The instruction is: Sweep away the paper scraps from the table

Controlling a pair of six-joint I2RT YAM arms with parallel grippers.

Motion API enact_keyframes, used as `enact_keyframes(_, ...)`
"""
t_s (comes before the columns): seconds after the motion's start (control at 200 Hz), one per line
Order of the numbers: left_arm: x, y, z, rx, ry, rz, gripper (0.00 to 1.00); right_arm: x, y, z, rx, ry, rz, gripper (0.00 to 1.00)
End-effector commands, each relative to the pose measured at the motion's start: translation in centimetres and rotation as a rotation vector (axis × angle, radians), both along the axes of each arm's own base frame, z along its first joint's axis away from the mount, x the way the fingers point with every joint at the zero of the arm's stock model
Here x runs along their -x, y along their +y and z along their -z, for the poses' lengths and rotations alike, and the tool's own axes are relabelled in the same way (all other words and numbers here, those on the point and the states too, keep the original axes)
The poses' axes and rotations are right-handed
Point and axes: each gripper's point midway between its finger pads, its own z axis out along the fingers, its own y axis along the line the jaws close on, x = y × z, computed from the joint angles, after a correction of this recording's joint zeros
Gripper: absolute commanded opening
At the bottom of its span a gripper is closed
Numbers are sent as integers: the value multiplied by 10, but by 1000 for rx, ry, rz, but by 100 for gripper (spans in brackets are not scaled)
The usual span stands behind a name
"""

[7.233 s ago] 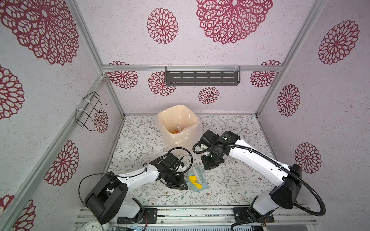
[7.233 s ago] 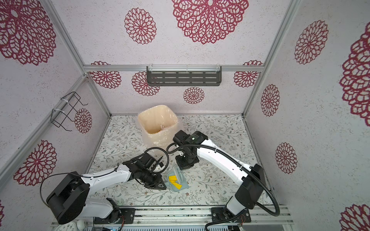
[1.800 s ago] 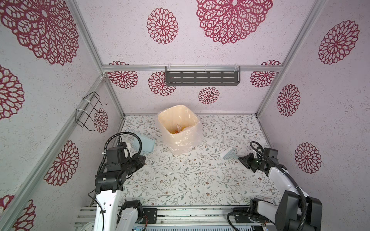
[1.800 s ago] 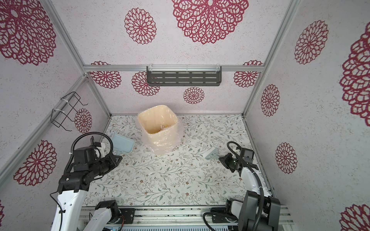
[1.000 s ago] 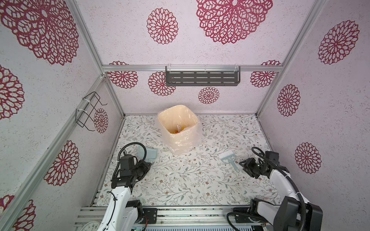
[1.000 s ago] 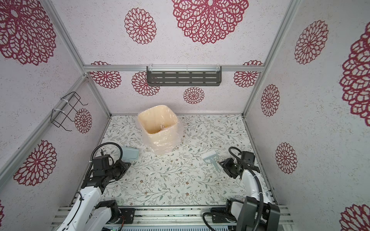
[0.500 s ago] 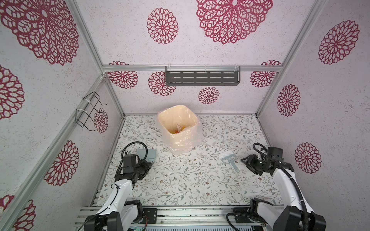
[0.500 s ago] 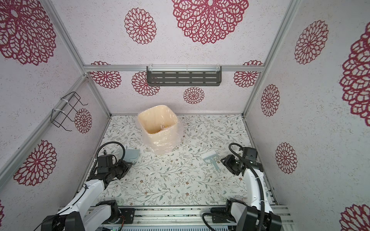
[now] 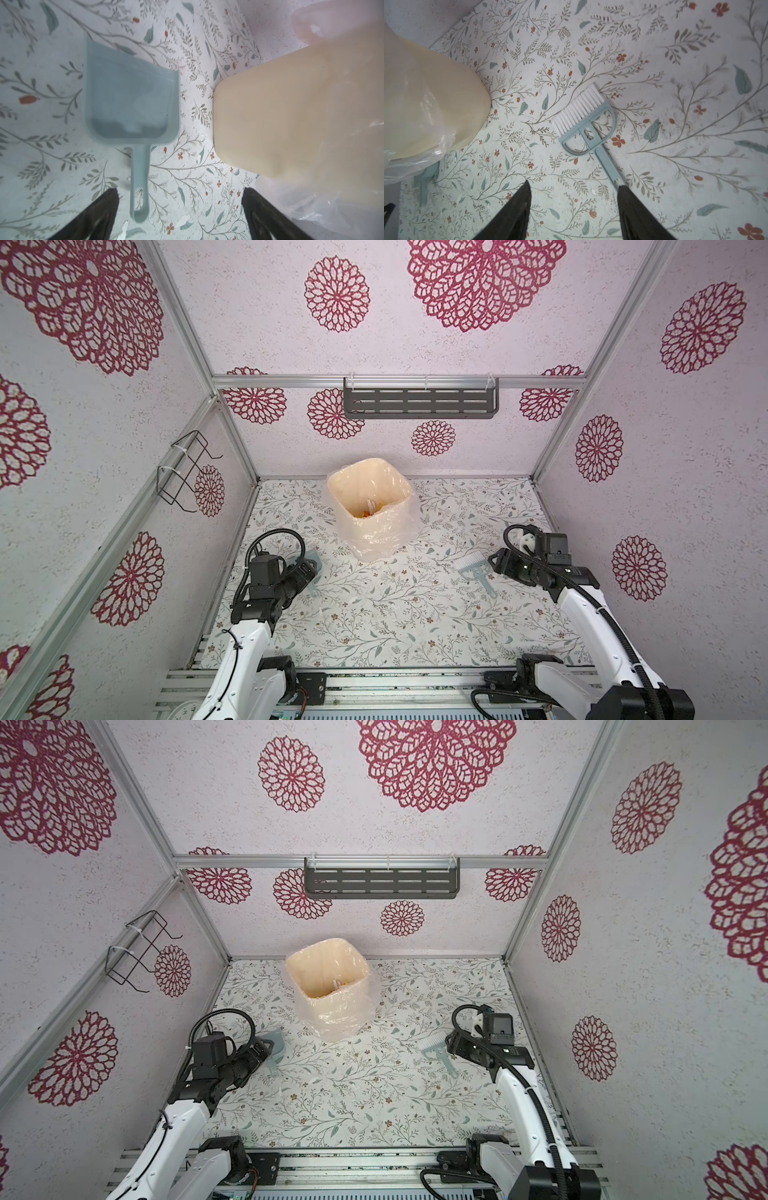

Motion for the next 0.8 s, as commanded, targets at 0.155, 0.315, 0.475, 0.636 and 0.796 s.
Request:
enact_keyframes(0.155,-32,39,-53,-470,-198,-4,97,-55,-33,-34,316,-273,56,81)
enact_keyframes(0.315,-55,63,-68,-596,-272,-56,97,-73,-40,-22,413,-392,46,90)
enact_keyframes(0.475,-81,76,-67,-712,-335,-37,97,-77,-38,-15,449,-617,51,99)
enact_keyframes(0.636,-98,91,-55,-740,-421,-66,97,-79,-45,11,505,-650,71,99)
enact_keyframes(0.796,-110,90,-45,-786,-459,-32,97,-78,-44,16,516,-711,65,99)
